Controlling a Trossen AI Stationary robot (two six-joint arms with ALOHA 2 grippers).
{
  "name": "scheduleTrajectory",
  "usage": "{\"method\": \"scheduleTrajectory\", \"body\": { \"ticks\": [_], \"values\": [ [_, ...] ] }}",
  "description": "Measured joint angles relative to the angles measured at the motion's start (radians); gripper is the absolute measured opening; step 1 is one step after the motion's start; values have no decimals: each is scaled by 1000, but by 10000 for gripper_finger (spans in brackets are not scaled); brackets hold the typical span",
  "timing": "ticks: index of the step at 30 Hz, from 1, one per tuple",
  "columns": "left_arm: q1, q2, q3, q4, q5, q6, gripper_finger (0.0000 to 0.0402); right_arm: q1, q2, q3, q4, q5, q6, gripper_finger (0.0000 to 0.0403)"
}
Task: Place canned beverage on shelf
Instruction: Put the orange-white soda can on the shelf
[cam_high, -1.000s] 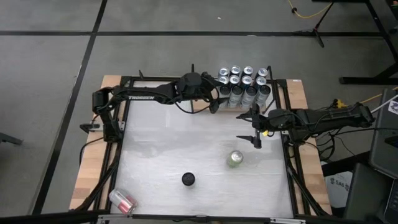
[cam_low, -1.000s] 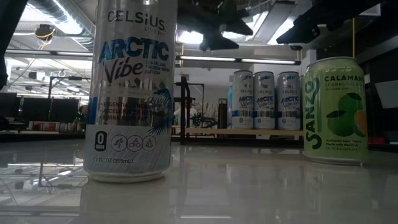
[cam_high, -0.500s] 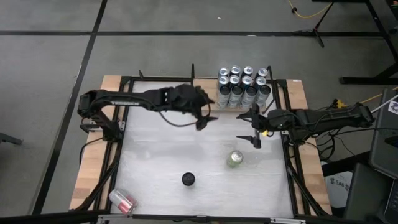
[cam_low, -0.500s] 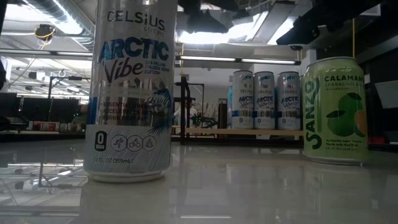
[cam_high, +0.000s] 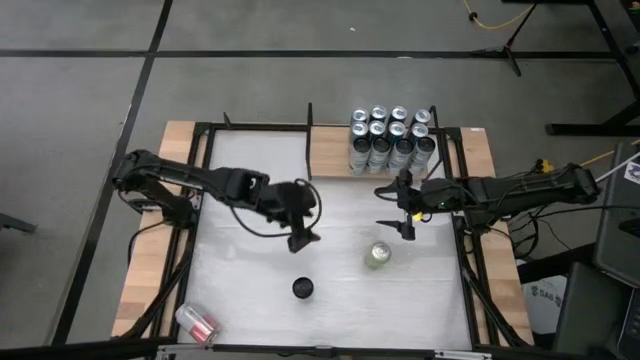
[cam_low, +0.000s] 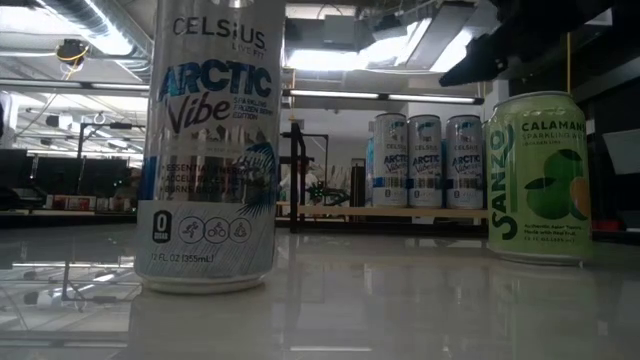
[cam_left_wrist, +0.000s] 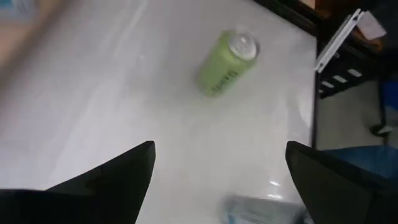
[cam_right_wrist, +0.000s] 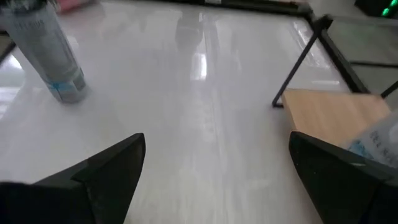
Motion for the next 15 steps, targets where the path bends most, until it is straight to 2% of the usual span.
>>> {"method": "scheduleTrajectory", "body": {
  "ticks": [3, 6, 11, 15],
  "values": [
    [-57, -17, 0, -119, 11, -131, 354, 0, 26, 0, 13, 0, 0, 388],
    [-118, -26, 1, -228, 71, -298, 354, 0, 43, -1, 10, -1, 0, 388],
    [-244, -28, 0, -385, 136, -677, 354, 0, 54, -1, 15, -8, 0, 388],
    [-360, -26, 0, -412, 163, -1002, 354, 0, 56, 0, 9, -8, 0, 388]
  ]
}}
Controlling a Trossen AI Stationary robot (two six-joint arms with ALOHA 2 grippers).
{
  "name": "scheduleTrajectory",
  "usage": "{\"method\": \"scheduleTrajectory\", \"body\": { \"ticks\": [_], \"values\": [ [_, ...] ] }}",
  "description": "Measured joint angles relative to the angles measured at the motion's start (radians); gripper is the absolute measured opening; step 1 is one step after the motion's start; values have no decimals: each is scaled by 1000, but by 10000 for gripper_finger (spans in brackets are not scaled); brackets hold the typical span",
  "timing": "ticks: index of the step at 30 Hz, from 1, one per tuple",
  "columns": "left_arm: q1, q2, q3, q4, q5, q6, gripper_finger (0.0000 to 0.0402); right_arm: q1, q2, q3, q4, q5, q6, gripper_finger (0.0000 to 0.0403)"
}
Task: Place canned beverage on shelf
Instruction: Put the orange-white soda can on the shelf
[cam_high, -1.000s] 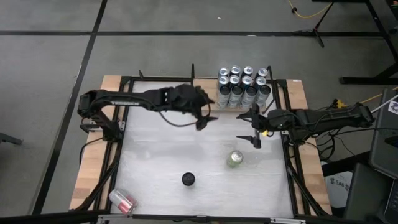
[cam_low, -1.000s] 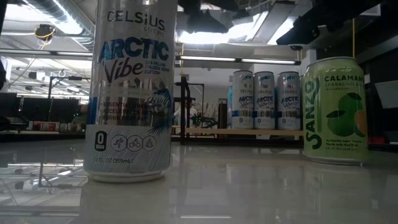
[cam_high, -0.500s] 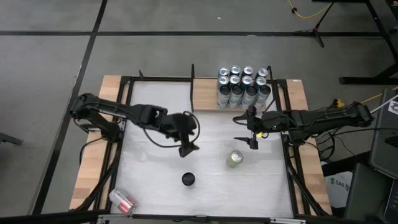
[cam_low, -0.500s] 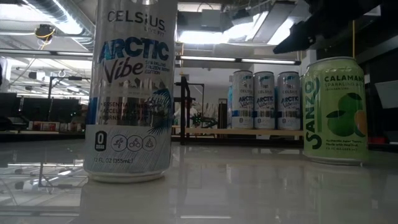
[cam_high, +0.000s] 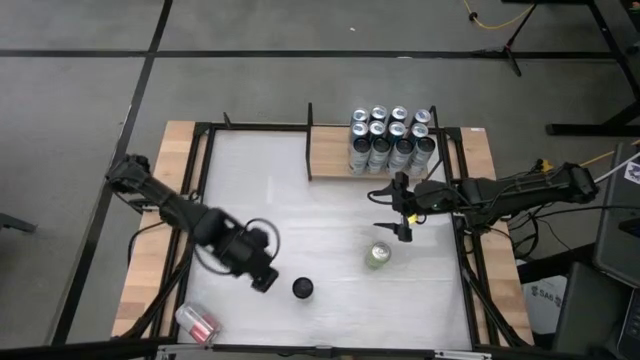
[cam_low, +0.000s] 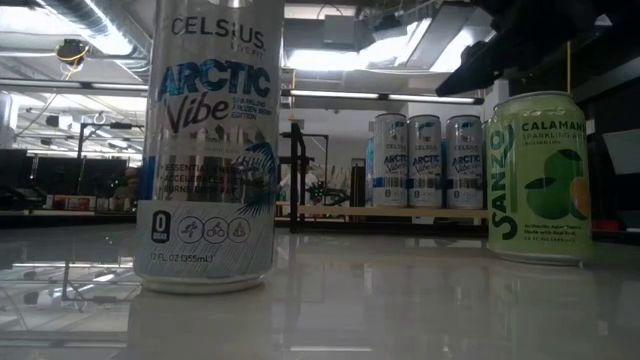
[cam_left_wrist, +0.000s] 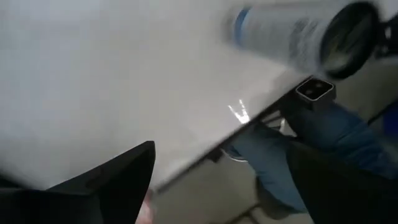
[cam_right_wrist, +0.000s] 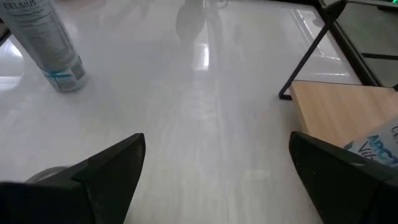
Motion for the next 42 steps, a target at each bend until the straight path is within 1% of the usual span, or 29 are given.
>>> {"method": "scheduleTrajectory", "body": {
  "ticks": [4, 7, 10, 12, 16, 22, 27, 33, 42],
  "values": [
    [-121, 1, 0, 3, -6, -329, 354, 0, 0, 0, 1, 0, 0, 388],
    [-212, 4, 0, 3, -13, -539, 354, 0, 0, 0, 1, 0, 0, 388],
    [-299, 25, 0, -4, -13, -720, 354, 0, 0, 0, 1, 0, 0, 388],
    [-350, 48, 0, -4, 12, -809, 354, 0, 0, 0, 0, 0, 0, 388],
    [-425, 103, 0, -4, 109, -834, 354, 0, 0, 0, 0, 0, 0, 388],
    [-500, 191, 0, -3, 173, -797, 354, 0, -1, 0, 0, 0, 0, 388],
    [-544, 246, 0, -3, 181, -801, 354, 0, -1, 0, 0, 0, 0, 388],
    [-566, 292, 0, -2, 177, -807, 354, 0, -1, 0, 0, 0, 0, 388],
    [-586, 327, 0, -2, 177, -806, 354, 0, -1, 0, 1, 0, 0, 388]
  ]
}}
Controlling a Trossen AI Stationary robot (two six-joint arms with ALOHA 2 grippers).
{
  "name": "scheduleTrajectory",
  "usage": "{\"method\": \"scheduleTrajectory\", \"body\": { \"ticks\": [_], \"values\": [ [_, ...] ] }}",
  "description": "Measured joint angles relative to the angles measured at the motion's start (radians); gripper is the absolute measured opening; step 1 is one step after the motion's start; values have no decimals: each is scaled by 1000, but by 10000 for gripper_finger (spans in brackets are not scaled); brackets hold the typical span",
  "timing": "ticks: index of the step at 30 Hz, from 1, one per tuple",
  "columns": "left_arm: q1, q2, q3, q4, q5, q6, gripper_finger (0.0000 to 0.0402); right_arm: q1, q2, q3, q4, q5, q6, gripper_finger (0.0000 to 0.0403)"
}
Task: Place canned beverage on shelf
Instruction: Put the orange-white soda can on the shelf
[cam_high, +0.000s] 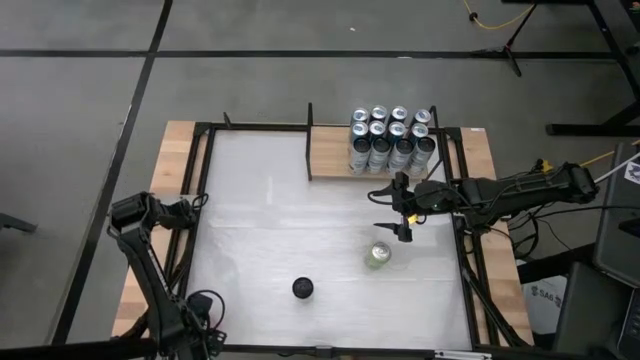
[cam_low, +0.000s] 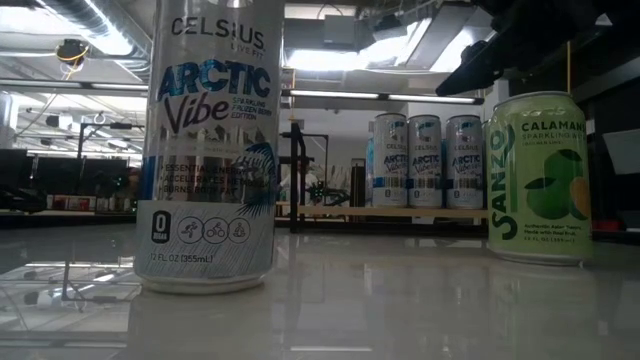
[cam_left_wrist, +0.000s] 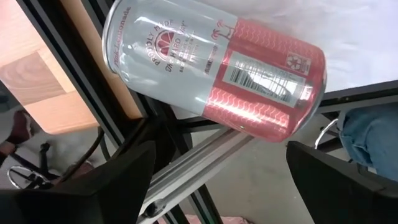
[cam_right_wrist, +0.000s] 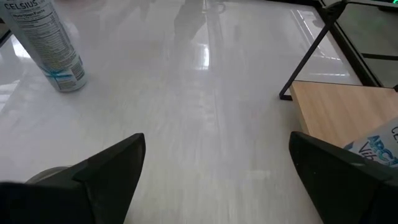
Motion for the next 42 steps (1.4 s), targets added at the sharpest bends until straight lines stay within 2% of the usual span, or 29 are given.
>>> {"method": "scheduleTrajectory", "body": {
  "ticks": [5, 17, 19, 24, 31, 42],
  "values": [
    [-2, 0, 0, -29, -7, -1, 354, 0, 0, 0, 0, 0, 0, 388],
    [44, -3, 0, -188, -98, 45, 354, 0, 0, 0, 1, 0, 0, 388],
    [59, -9, 0, -185, -78, 96, 354, 0, 0, 0, 1, 0, 0, 388],
    [79, -13, 0, -176, 73, 270, 354, 0, 0, 0, 1, 0, 0, 388],
    [73, -13, 0, -175, 90, 414, 354, 0, 0, 0, 2, 0, 0, 388],
    [27, -13, 0, -174, 105, 419, 354, 0, 0, 0, 2, 0, 0, 388]
  ]
}}
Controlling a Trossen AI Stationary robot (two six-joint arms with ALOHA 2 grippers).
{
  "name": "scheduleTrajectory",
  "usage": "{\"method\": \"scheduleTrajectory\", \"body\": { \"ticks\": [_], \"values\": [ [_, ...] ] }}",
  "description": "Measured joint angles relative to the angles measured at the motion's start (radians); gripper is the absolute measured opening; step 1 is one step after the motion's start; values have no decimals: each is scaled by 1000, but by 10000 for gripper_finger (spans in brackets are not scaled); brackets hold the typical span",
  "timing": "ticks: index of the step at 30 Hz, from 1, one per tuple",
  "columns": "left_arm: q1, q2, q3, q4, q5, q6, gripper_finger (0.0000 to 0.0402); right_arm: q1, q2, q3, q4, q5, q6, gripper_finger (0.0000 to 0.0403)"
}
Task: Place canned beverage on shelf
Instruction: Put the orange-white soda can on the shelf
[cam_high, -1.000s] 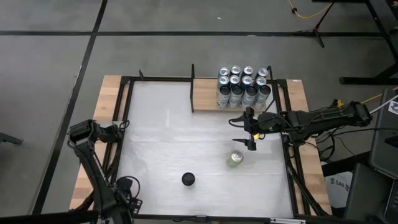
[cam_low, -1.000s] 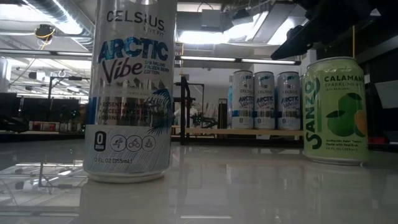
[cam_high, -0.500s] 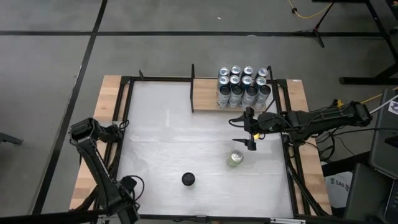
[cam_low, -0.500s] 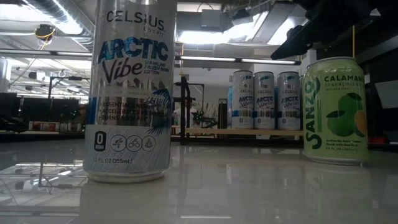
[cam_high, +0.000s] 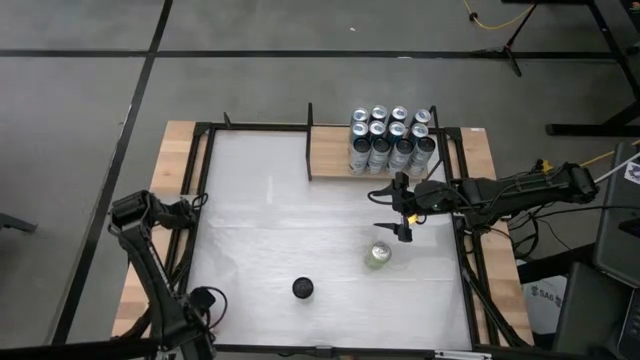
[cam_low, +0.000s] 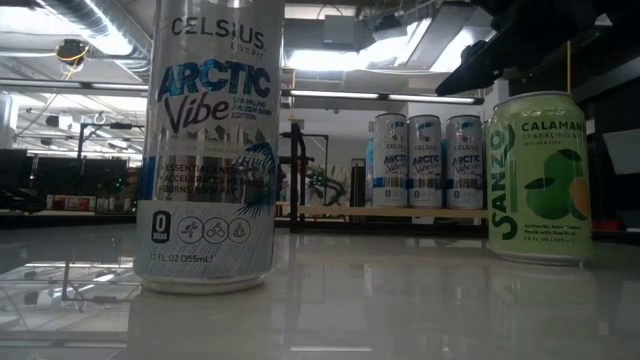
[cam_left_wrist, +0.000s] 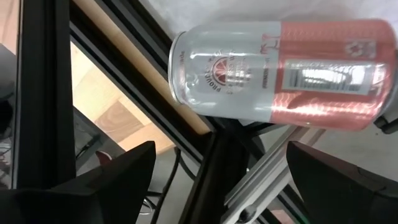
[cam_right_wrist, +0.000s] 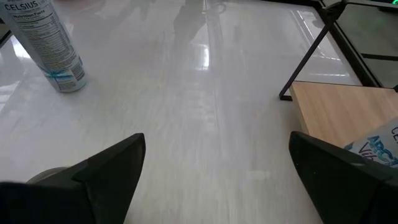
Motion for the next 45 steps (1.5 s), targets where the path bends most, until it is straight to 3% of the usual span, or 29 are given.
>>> {"method": "scheduleTrajectory", "body": {
  "ticks": [14, 22, 37, 45],
  "values": [
    [3, 78, 0, -4, -2, 28, 354, 0, 0, 0, 0, 0, 0, 388],
    [56, 73, 1, -81, -63, 31, 354, 0, 0, 0, -1, 0, 0, 388],
    [137, 73, 1, -122, -270, 387, 354, 0, 0, 0, 0, 0, 0, 388],
    [121, 73, 1, -103, -267, 471, 354, 0, 0, 0, 0, 0, 0, 388]
  ]
}}
